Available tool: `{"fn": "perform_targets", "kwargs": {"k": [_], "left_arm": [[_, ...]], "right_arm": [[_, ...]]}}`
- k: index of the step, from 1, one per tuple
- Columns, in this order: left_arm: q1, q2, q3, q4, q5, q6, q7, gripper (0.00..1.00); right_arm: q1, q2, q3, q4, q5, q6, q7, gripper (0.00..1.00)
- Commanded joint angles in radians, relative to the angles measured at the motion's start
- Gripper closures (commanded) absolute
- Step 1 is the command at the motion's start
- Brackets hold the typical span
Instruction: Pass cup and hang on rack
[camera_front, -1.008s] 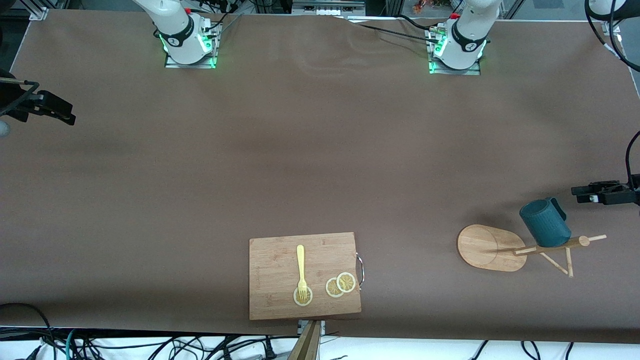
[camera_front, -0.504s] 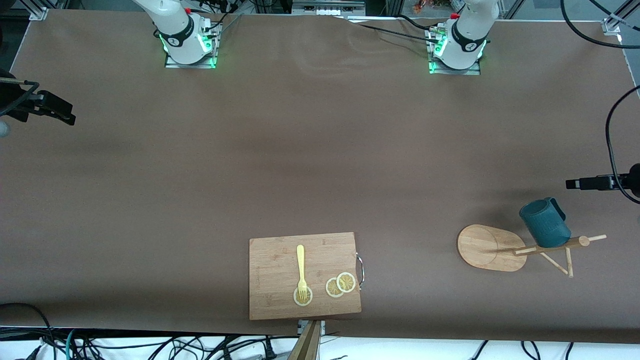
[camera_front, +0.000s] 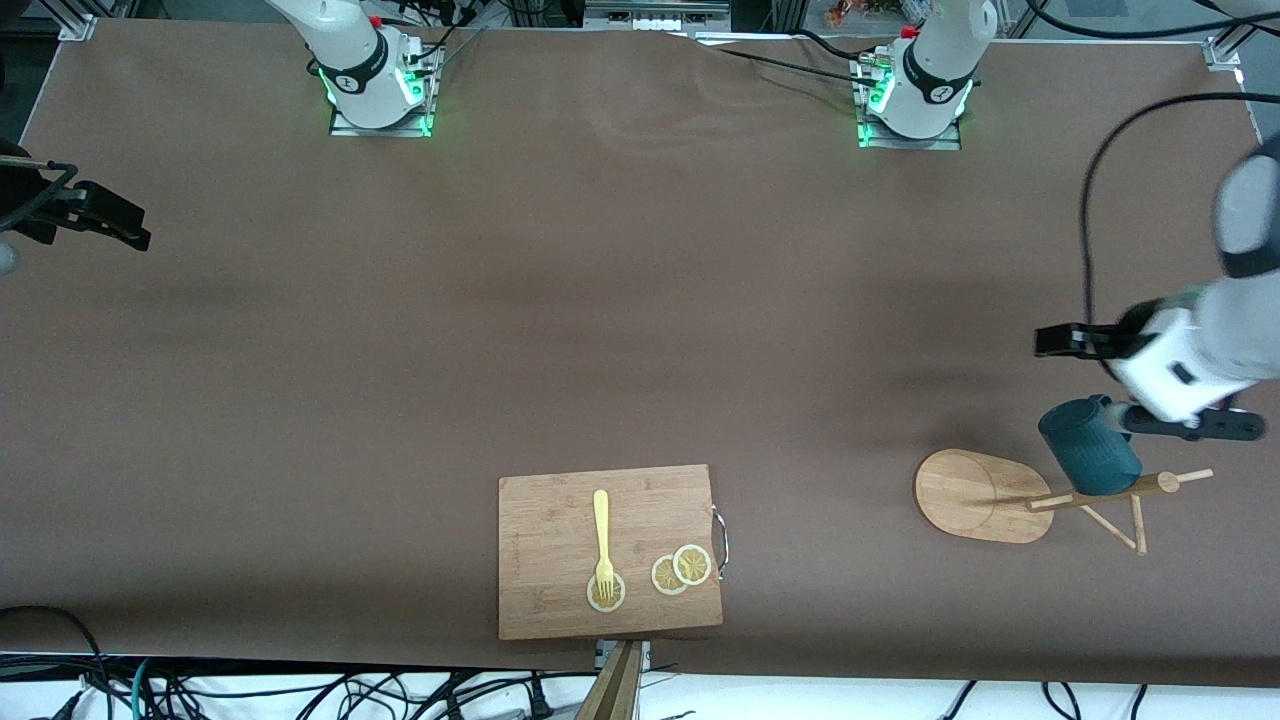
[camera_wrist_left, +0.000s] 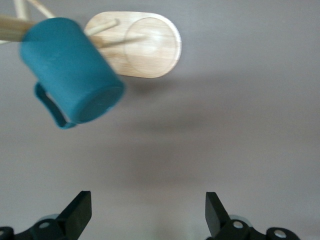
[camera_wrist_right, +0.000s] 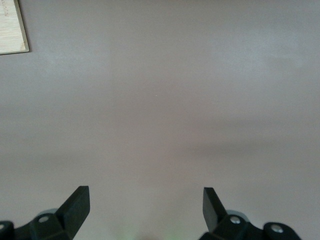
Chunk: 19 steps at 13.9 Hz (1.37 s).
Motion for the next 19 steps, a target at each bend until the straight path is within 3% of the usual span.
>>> {"fn": "perform_targets", "kwargs": {"k": [1,3,4,7,8,11,19], "left_arm": [[-0.019,-0.059,0.004,-0.047,0.009,-0.006,0.006,0.0],[-0.031,-0.103,-0.01,-0.061,0.008,0.02,0.0,0.0],[-0.033,-0.155,0.004,-0.117,0.005,0.064,0.009,0.0],[-0.137,-0.412,0.198,-0.477,-0.126,0.326,0.012,0.0],[-0.158,-0.446,0.214,-0.526,-0.124,0.365,0.007,0.0],[-0.215,-0.462,0.262,-0.536,-0.081,0.362,0.006,0.0],[-0.148,-0.439,0.247,-0.518,-0.088,0.362,0.009,0.0]], "right_arm": [[-0.017,-0.003,0.014,0.003,-0.006,0.005,-0.016,0.0],[-0.017,-0.001,0.014,0.003,-0.006,0.005,-0.016,0.0],[-0.017,-0.001,0.014,0.003,-0.006,0.005,-0.016,0.0],[-0.017,-0.003,0.014,0.003,-0.006,0.005,-0.016,0.0],[-0.017,-0.003,0.014,0.003,-0.006,0.005,-0.016,0.0],[-0.017,-0.003,0.014,0.003,-0.006,0.003,-0.016,0.0],[-0.017,-0.001,0.014,0.003,-0.006,0.003,-0.016,0.0]]}}
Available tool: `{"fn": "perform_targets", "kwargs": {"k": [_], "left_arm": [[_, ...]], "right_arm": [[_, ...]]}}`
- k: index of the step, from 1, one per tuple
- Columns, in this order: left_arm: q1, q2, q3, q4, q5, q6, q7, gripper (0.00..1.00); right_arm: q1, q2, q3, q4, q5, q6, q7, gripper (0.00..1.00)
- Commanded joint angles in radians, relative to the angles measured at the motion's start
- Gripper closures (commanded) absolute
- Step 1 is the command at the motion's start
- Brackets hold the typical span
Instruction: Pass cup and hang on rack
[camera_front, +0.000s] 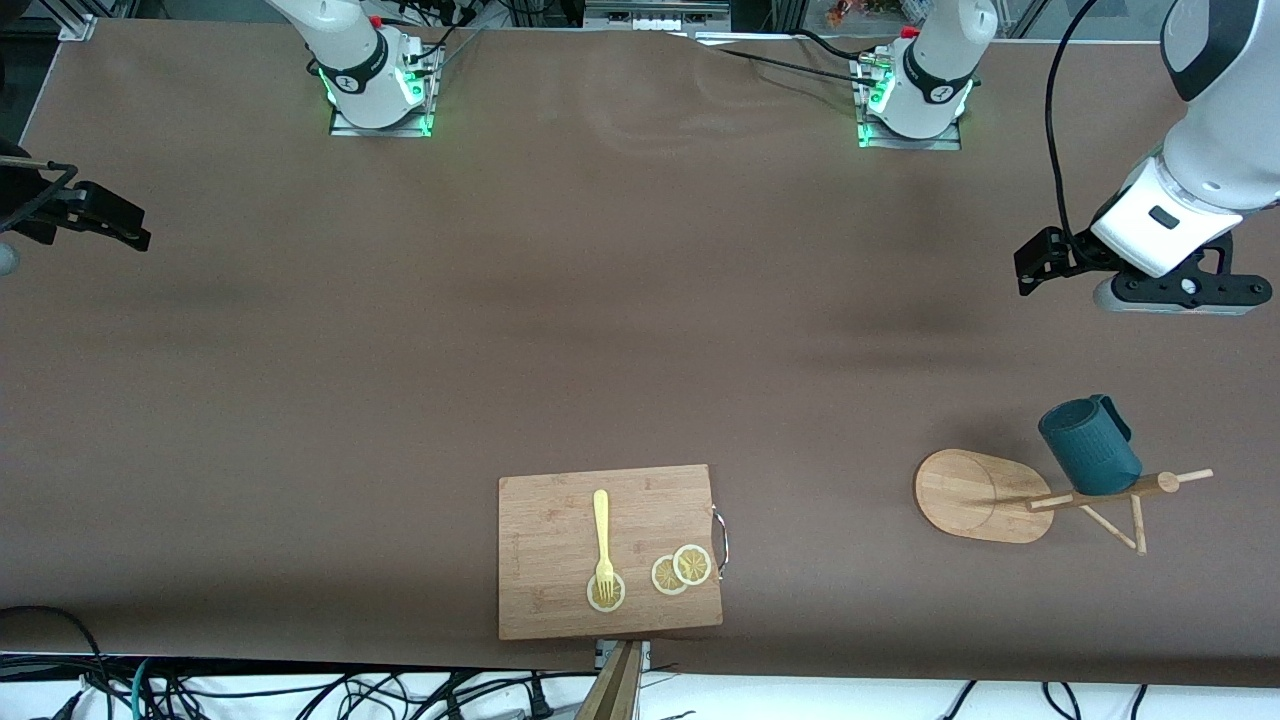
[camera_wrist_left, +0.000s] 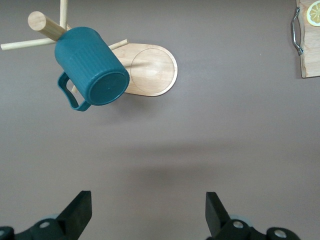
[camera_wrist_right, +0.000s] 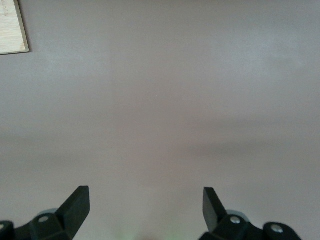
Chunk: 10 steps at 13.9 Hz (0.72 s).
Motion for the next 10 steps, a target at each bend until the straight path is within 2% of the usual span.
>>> {"fn": "perform_targets", "kwargs": {"k": [1,2,10], "left_arm": [[0.068,-0.005,-0.057,-0.006,0.007,0.009,0.011,0.0],[0.083,-0.006,-0.086,-0.006,0.01,0.011,0.008,0.0],[0.058,-0.008,-0.068,-0.007,0.014,0.011,0.011,0.0]], "right_arm": [[-0.017,-0.003,0.014,0.003,-0.006,0.003,-0.016,0.0],[-0.017,-0.003,0.014,0.003,-0.006,0.003,-0.016,0.0],[-0.017,0.002,0.012,0.003,-0.005,0.004,-0.017,0.0]]}}
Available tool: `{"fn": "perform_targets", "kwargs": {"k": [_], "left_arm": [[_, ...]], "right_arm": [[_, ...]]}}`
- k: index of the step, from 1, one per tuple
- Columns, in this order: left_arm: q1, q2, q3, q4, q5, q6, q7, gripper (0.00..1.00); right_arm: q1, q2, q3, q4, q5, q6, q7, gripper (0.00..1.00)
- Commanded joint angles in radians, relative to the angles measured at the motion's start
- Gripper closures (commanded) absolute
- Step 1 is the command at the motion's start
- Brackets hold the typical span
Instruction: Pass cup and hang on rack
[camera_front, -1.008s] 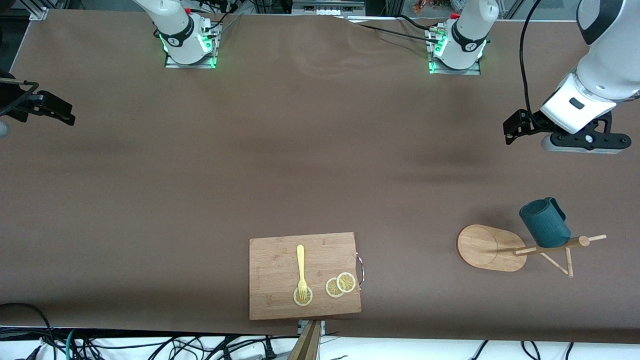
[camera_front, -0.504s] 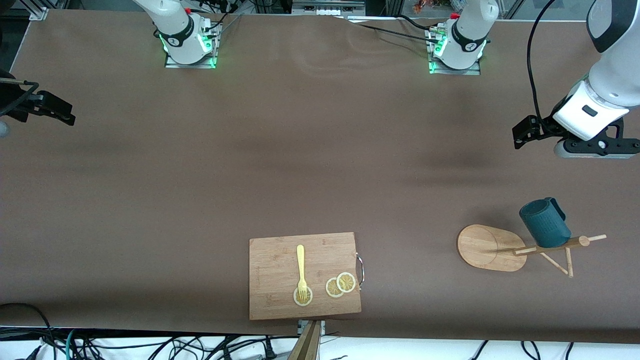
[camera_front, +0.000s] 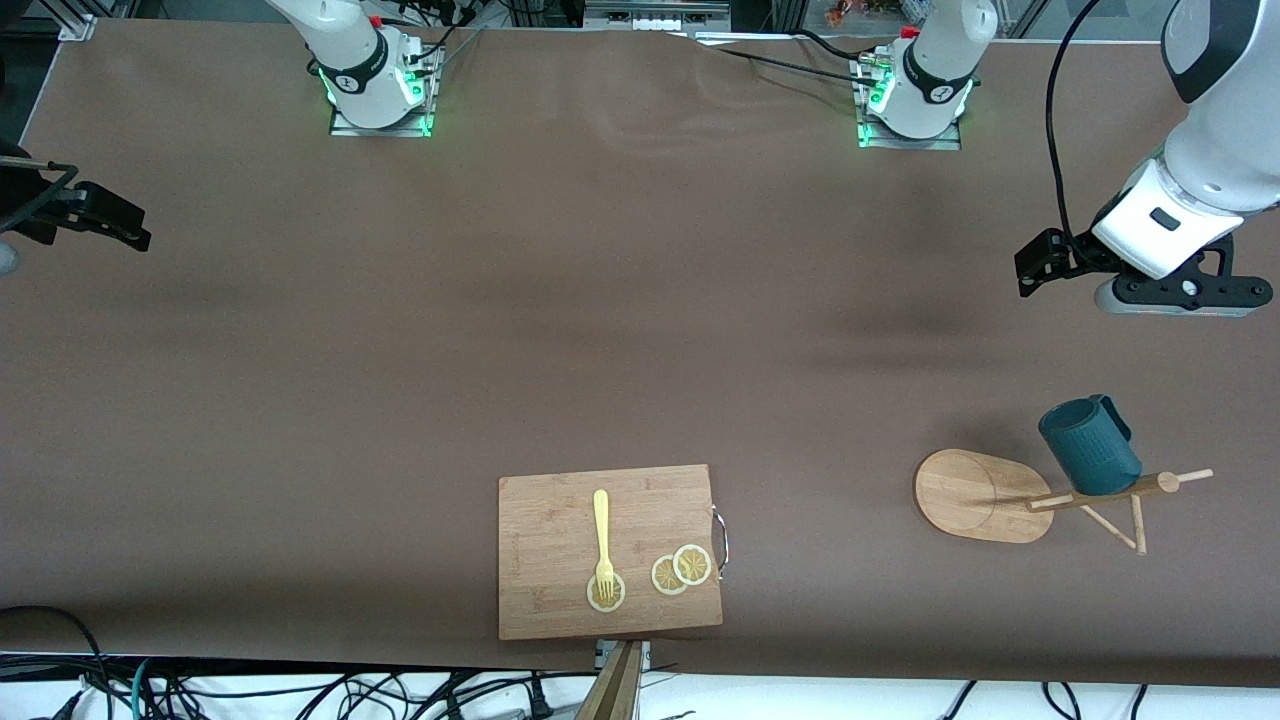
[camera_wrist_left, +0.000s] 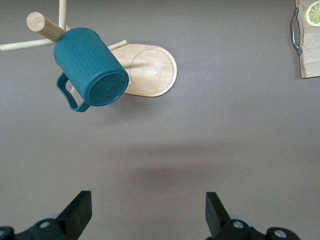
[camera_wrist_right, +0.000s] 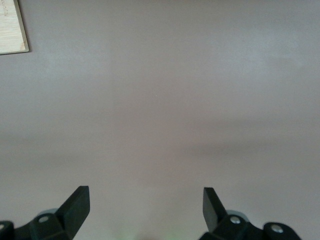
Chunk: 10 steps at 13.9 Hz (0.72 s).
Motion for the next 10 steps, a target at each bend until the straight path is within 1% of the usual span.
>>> {"fn": "perform_targets", "kwargs": {"k": [1,2,10], "left_arm": [[-0.029,-0.009,0.027,-0.007,0.014,0.009,0.011,0.0],[-0.043,-0.009,0.044,-0.006,0.014,0.009,0.011,0.0],[-0.043,-0.007,0.044,-0.007,0.013,0.009,0.012,0.0]], "right_arm": [[-0.017,0.0,0.014,0.003,-0.005,0.004,-0.017,0.0],[-0.017,0.0,0.012,0.003,-0.005,0.004,-0.017,0.0],[-0.017,0.0,0.012,0.005,-0.005,0.004,-0.017,0.0]]}}
